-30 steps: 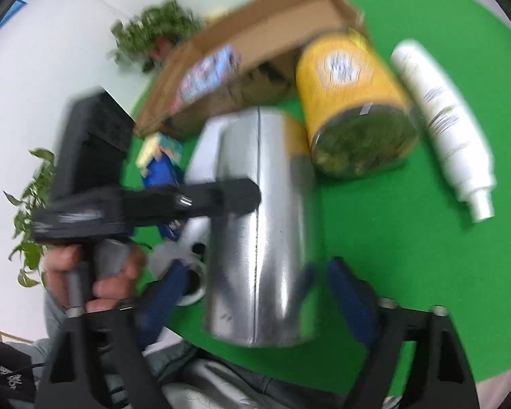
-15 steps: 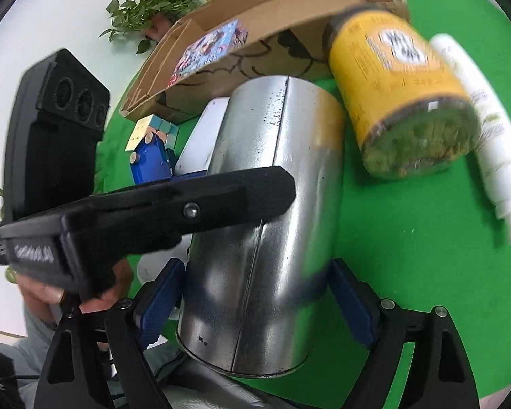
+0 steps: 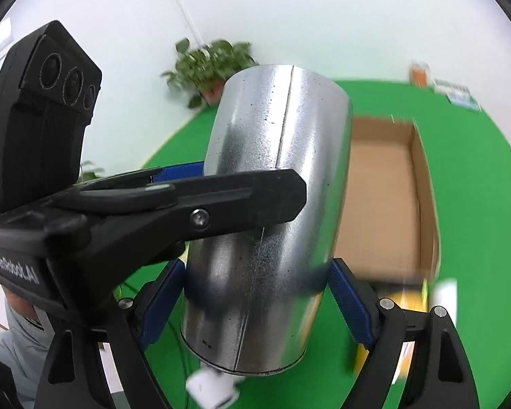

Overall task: Organize rigid objects
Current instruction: 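Carry the cylinder into the large box and lay it beside the game box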

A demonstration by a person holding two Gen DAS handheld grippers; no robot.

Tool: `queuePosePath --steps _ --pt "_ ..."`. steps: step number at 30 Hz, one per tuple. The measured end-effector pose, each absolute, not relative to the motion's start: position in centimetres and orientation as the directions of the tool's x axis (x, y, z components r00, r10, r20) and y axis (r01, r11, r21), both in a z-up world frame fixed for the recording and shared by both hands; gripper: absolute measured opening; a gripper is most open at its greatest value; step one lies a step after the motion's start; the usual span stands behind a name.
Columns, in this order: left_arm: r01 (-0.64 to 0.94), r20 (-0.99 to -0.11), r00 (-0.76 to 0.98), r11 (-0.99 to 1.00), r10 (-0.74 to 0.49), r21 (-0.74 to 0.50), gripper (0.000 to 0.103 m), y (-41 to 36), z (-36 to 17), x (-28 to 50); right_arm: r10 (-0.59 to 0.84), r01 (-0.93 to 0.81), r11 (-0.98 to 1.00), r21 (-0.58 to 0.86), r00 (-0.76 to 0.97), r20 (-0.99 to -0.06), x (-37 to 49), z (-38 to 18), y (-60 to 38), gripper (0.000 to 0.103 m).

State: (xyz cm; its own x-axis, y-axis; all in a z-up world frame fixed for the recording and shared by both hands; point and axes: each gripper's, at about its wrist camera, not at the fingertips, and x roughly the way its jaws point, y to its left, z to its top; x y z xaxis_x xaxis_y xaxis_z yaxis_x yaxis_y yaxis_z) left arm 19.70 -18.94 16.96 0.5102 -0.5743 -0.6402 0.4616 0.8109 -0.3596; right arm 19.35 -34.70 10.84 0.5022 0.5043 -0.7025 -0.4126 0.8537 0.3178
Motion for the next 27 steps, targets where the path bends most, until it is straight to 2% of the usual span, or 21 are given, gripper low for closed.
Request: queuePosePath --steps 4,7,14,27 --pt "0.401 -0.678 0.509 0.843 -0.531 -0.36 0.082 -18.6 17.0 24.0 0.533 -0.454 0.826 0.335 0.434 -0.726 25.7 12.2 -34.2 0.083" --pt "0.35 -0.732 0.459 0.86 -0.503 -0.371 0.082 -18.6 15.0 26.6 0.536 -0.446 0.818 0.363 0.363 -0.762 29.2 10.8 -33.8 0.083" --pt "0.294 -0.778 0.367 0.857 -0.509 -0.422 0.082 -17.4 9.2 29.4 0.53 -0.393 0.821 0.413 0.259 -0.807 33.5 5.1 -33.2 0.083" --pt "0.194 -0.84 0.199 0.86 -0.506 -0.472 0.082 -17.9 0.2 32.6 0.452 -0.3 0.862 0.407 0.096 -0.887 37.1 -5.5 -32.3 0.083"
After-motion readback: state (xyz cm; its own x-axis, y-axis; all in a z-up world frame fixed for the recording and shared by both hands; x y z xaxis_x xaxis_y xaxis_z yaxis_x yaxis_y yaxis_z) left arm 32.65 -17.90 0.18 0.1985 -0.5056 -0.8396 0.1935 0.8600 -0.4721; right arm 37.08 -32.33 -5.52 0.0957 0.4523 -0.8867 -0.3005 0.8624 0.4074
